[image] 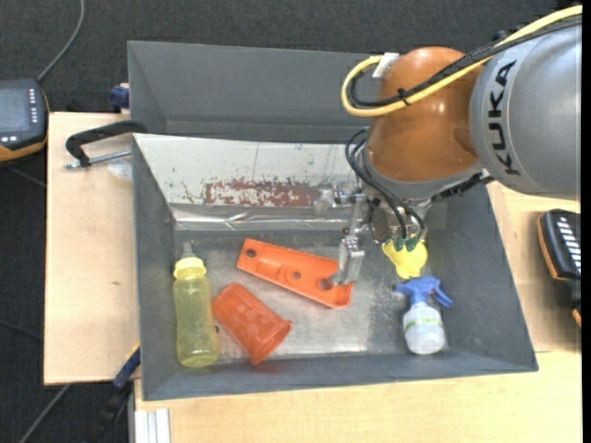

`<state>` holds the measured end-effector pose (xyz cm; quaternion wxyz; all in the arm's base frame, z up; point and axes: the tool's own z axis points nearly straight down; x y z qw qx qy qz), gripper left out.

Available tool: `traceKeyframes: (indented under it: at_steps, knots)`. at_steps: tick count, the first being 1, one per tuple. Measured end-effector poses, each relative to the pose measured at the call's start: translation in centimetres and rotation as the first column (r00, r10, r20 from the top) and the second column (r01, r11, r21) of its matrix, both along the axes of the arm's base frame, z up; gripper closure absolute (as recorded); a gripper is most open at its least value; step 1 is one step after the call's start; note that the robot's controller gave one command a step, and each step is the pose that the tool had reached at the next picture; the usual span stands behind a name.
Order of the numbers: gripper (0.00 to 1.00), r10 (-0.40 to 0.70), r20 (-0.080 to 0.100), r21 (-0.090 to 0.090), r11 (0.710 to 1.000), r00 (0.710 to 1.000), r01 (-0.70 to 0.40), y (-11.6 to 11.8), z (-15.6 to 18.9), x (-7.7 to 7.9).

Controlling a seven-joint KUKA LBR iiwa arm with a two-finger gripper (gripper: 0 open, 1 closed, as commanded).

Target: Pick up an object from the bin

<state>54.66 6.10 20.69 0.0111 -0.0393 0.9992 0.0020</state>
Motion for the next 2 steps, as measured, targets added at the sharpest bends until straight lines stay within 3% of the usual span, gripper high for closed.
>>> traceKeyframes:
  at_steps: [1, 2]
  knots:
    - [0.00, 0.000, -0.006, -0.001, 1.000, 1.000, 0.000, 0.0, -0.3, -0.1]
    - [0.00, -0.020, 0.002, 0.001, 1.000, 1.000, 0.020, 0.7, -5.4, -0.8]
